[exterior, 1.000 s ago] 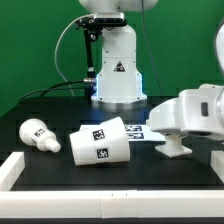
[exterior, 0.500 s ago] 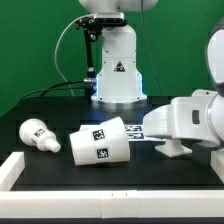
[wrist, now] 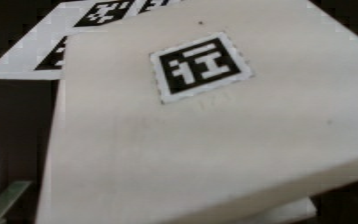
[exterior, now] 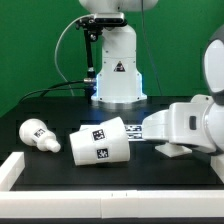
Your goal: Assemble lamp
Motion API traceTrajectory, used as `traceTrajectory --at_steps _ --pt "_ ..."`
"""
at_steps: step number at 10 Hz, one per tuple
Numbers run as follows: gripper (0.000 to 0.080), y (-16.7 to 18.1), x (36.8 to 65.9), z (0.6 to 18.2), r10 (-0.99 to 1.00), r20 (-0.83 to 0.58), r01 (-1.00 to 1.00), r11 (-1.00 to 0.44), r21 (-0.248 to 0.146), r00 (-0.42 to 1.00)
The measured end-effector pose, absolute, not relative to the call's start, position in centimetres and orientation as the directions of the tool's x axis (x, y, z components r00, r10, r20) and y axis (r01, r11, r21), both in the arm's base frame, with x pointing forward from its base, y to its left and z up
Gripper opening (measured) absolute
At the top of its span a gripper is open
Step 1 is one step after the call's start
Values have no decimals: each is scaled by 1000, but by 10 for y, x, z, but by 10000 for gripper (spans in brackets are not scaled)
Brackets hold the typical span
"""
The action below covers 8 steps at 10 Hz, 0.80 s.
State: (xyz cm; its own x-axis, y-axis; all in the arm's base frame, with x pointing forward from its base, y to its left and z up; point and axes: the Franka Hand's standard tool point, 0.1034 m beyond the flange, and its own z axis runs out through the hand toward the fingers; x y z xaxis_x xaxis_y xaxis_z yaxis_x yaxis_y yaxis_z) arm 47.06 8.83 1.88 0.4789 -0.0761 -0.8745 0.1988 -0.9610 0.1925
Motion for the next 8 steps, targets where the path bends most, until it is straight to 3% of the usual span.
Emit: traceTrajectory --at_steps 8 --pt "700 86 457 16 -103 -900 190 -961 199 423"
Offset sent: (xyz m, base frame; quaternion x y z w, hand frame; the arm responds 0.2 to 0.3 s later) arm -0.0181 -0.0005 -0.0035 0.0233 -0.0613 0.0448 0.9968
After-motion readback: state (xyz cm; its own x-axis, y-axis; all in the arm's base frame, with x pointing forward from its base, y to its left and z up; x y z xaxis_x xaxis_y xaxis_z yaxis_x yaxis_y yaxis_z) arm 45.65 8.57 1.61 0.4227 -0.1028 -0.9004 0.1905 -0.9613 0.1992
